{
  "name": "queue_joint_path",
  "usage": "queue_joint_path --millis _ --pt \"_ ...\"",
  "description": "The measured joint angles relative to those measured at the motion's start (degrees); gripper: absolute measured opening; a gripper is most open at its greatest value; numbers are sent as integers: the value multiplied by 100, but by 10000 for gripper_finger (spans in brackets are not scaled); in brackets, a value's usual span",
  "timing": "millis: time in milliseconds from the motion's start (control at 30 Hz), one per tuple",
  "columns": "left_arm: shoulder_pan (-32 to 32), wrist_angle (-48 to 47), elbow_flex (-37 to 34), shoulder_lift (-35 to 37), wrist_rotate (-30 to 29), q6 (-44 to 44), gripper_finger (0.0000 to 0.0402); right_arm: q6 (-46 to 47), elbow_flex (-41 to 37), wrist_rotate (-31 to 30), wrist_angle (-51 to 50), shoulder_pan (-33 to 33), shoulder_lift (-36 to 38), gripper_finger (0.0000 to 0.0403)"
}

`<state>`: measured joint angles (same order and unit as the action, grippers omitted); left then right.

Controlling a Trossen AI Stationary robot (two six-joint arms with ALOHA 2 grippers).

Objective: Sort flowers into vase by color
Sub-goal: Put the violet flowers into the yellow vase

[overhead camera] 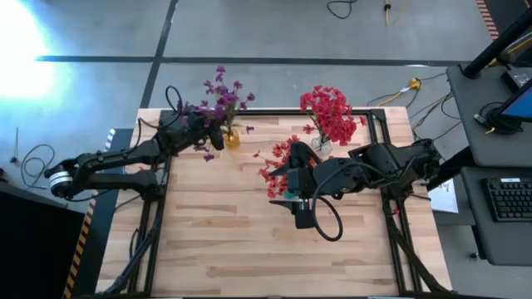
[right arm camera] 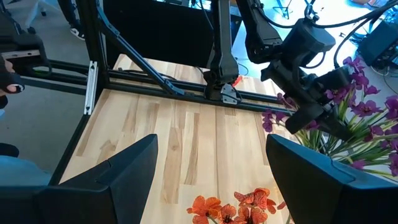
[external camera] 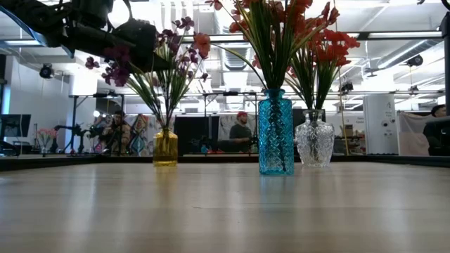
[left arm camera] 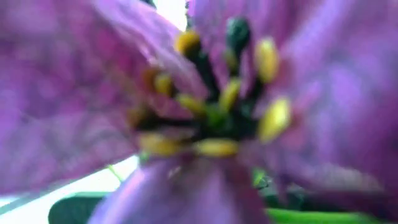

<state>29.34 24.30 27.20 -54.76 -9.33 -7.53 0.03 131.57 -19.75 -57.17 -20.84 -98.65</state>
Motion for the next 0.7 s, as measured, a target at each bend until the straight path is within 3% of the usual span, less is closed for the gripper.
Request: queue_joint_path --millis 333,700 --pt "2 -250 76 0 -65 -39 0 0 0 0 0 2 0 292" --pt "2 -1893 1036 0 -73 88 0 0 -1 0 -2 -2 0 292"
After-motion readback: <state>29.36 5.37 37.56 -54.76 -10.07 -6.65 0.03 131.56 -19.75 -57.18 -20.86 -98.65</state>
